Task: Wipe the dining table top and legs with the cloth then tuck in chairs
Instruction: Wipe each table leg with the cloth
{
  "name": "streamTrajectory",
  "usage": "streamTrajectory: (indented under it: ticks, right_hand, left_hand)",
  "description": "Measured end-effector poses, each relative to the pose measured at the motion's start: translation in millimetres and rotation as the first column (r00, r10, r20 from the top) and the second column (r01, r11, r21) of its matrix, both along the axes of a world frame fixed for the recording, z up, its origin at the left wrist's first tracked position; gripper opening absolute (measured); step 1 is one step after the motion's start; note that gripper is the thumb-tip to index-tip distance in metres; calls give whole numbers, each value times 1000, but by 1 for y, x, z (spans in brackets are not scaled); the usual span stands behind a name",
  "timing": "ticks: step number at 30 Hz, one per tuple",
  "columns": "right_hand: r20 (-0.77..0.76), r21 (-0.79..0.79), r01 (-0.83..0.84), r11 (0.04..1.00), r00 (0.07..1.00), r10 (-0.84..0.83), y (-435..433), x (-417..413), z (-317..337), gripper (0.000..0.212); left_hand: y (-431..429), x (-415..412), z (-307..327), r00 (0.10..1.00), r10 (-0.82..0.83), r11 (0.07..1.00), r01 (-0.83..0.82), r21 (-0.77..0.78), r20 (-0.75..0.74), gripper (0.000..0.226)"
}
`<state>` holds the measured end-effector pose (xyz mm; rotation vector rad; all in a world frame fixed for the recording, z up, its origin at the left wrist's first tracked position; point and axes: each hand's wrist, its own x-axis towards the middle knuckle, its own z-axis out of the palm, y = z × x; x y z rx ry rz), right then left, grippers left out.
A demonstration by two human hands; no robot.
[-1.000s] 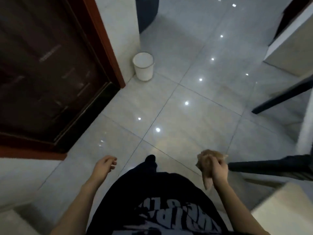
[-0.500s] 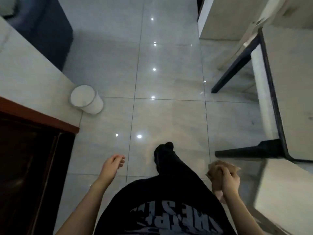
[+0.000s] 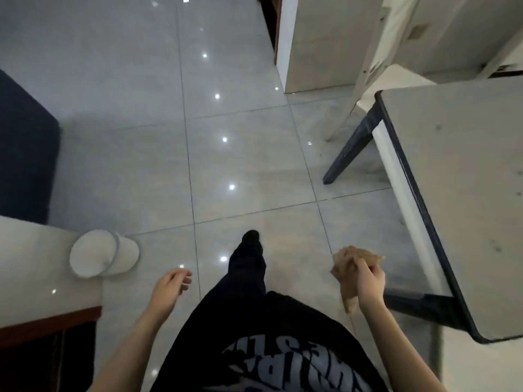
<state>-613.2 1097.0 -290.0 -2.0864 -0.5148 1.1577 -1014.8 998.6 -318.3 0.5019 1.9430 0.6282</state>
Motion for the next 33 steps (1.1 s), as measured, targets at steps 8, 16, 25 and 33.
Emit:
streamTrajectory:
  ticks: [8,16,25,33]
  right_hand:
    - [11,-40,285,958,959,-284,69,-3,-1,25]
    - [-85,74,612,787,790,-607,109,20,20,21]
    - [-83,271,817,510,547,-833,154,106,43,14]
    - [131,332,811,482,467,-875,152,210,42,26]
  left_hand:
    - [249,-1,12,929,-370,926,369,77,4,25]
    - [434,81,27,638,-770,632,763,133,2,25]
    - [525,280,39,74,-984,48,985,164,-160,36]
    - [545,478,54,-338,-839,-445,878,179,-426,66]
